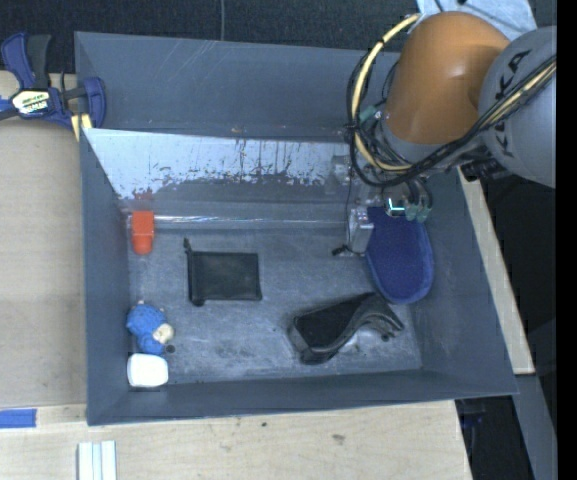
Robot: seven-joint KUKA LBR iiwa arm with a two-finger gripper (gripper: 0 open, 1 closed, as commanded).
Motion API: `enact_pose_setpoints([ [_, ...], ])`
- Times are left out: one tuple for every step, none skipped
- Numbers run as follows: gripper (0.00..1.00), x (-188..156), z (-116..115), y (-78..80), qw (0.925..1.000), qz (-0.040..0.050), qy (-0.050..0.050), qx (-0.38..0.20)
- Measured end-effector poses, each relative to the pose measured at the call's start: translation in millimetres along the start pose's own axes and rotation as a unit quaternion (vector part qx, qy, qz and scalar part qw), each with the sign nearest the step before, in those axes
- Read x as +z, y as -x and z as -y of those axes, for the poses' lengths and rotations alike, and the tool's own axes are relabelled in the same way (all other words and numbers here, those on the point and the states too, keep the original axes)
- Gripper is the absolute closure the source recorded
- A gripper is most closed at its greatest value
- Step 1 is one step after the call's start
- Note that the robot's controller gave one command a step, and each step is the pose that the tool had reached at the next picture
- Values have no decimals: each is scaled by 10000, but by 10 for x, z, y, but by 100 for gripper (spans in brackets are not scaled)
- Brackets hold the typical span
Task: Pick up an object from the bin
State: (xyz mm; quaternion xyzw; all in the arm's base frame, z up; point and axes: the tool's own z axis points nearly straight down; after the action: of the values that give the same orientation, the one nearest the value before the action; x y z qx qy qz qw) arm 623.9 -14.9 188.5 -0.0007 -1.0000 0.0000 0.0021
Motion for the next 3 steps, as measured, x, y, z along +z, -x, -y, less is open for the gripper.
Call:
enact_pose_setpoints([
  [0, 963, 335, -651, 9999, 133, 3, 39],
  [0, 443, -113, -1188, 9813, 23, 13, 1924],
  [0, 1230, -56, -1331, 9750, -3, -5, 2221],
])
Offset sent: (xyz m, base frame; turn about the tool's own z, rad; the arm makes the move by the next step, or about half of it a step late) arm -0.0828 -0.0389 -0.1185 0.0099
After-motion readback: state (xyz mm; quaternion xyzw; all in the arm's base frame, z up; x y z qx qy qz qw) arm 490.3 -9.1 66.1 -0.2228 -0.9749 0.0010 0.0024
